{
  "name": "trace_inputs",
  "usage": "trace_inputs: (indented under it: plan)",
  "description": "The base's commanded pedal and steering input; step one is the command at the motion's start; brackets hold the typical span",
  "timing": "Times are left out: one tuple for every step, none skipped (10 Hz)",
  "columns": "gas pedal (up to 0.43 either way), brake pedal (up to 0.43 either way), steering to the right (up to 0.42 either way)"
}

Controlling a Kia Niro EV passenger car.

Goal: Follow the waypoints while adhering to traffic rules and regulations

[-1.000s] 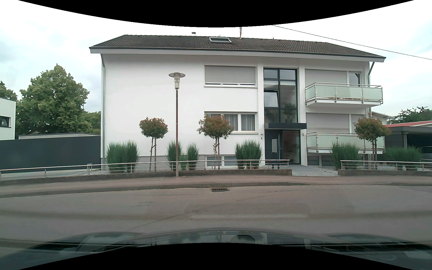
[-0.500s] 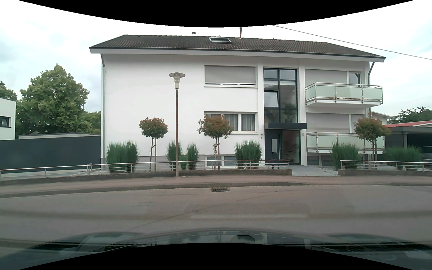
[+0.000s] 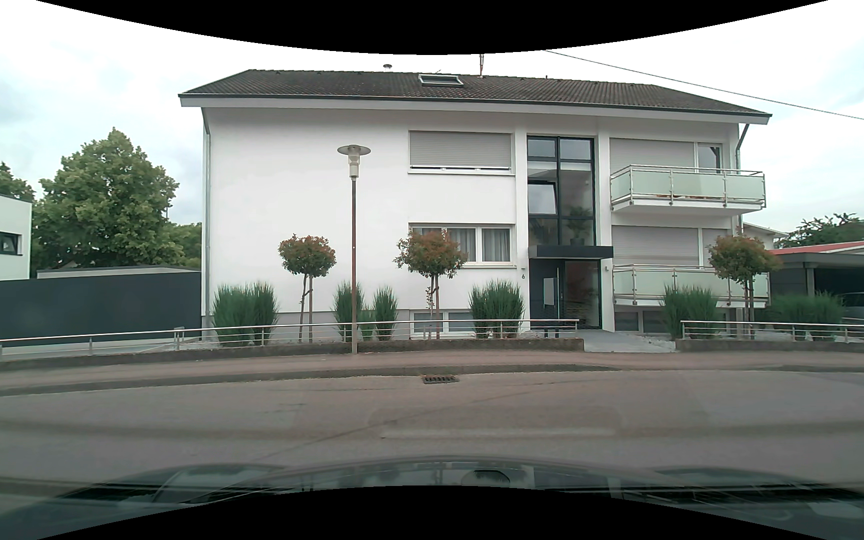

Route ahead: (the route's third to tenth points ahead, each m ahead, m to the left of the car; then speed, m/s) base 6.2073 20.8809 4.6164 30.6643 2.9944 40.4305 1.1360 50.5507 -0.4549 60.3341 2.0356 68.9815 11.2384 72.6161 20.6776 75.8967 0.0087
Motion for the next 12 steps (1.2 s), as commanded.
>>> trace_inputs:
  plan:
    - [0.000, 0.250, -0.665]
    - [0.000, 0.250, -0.665]
    - [0.000, 0.250, -0.665]
    - [0.000, 0.250, -0.665]
    - [0.000, 0.250, -0.665]
    - [0.000, 0.250, -0.665]
    - [0.000, 0.250, -0.665]
    - [0.000, 0.250, -0.665]
    - [0.000, 0.250, -0.665]
    - [0.000, 0.250, -0.665]
    - [0.000, 0.250, -0.665]
    - [0.000, 0.250, -0.665]
